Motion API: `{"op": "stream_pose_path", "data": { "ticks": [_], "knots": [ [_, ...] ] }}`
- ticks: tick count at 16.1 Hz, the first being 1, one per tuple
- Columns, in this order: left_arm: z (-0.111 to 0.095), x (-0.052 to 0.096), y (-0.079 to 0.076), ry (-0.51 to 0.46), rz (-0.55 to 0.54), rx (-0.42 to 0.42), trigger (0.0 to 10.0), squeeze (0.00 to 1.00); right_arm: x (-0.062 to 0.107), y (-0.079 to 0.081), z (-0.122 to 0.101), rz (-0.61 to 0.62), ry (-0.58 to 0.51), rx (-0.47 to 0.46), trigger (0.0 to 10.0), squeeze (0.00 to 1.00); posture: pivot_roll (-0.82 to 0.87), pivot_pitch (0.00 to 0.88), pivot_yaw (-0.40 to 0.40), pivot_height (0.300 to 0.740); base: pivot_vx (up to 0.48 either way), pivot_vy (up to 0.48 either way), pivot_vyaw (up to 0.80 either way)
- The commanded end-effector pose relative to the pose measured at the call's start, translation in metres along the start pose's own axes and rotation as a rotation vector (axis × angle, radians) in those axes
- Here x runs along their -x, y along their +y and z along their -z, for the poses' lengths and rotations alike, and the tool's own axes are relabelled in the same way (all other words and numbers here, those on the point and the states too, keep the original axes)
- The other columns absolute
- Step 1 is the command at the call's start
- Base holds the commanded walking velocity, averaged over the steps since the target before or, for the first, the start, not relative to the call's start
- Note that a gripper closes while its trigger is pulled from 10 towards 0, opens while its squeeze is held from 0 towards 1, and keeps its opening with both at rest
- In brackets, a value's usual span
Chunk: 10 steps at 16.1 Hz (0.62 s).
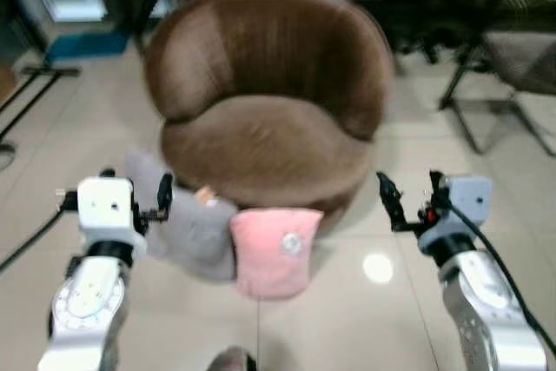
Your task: Move the pillow to the sofa from floor
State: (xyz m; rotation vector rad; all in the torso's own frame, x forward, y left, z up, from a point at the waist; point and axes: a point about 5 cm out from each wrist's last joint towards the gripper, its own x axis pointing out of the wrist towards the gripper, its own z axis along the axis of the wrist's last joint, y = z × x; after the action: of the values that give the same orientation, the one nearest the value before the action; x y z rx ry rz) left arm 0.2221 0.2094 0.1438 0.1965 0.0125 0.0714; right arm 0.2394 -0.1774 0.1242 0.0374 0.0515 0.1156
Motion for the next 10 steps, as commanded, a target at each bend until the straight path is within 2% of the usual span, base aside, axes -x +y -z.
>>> {"op": "stream_pose_path", "data": {
  "ticks": [1, 2, 3, 4, 5, 6, 8, 9, 10],
  "knots": [
    [-0.003, 0.001, -0.005, -0.001, 0.046, -0.007, 10.0, 1.00, 0.000, 0.002, -0.001, -0.010, -0.010, 0.036, 10.0, 1.00, -0.03, 0.073, 0.039, 0.740, 0.000, 0.000, 0.80],
    [-0.002, 0.000, -0.005, -0.002, 0.047, -0.031, 10.0, 1.00, -0.001, 0.002, -0.001, -0.007, -0.023, 0.072, 10.0, 1.00, -0.03, 0.071, 0.040, 0.740, 0.000, 0.000, 0.80],
    [-0.003, -0.004, -0.006, -0.016, 0.039, -0.060, 10.0, 1.00, -0.003, 0.001, 0.000, 0.007, -0.028, 0.070, 10.0, 1.00, -0.03, 0.072, 0.042, 0.740, 0.000, 0.000, 0.80],
    [-0.005, -0.009, -0.011, -0.029, 0.041, -0.031, 10.0, 1.00, -0.001, -0.002, -0.001, 0.037, -0.029, 0.015, 10.0, 1.00, -0.05, 0.078, 0.037, 0.740, 0.000, 0.000, 0.80],
    [-0.005, -0.010, -0.013, -0.020, 0.053, -0.046, 10.0, 1.00, 0.000, -0.006, -0.003, 0.066, -0.028, 0.007, 10.0, 1.00, -0.05, 0.086, 0.032, 0.740, 0.000, 0.000, 0.46],
    [-0.005, -0.010, -0.013, -0.028, 0.054, -0.090, 10.0, 1.00, 0.001, -0.011, -0.003, 0.109, -0.024, -0.013, 10.0, 1.00, -0.05, 0.086, 0.032, 0.740, 0.000, 0.000, 0.00],
    [-0.006, -0.010, -0.013, -0.041, 0.059, -0.079, 10.0, 1.00, 0.002, -0.015, -0.004, 0.153, -0.026, 0.036, 10.0, 1.00, -0.07, 0.085, 0.037, 0.740, 0.000, 0.000, 0.00],
    [-0.006, -0.012, -0.015, -0.039, 0.065, -0.062, 10.0, 1.00, 0.000, -0.017, 0.000, 0.185, 0.036, 0.087, 10.0, 1.00, -0.08, 0.087, 0.039, 0.740, 0.000, 0.000, 0.00],
    [-0.007, -0.014, -0.019, -0.046, 0.090, -0.048, 10.0, 1.00, -0.002, -0.013, 0.000, 0.150, 0.046, 0.094, 10.0, 0.40, -0.08, 0.084, 0.041, 0.740, 0.000, 0.000, 0.00]
  ]
}}
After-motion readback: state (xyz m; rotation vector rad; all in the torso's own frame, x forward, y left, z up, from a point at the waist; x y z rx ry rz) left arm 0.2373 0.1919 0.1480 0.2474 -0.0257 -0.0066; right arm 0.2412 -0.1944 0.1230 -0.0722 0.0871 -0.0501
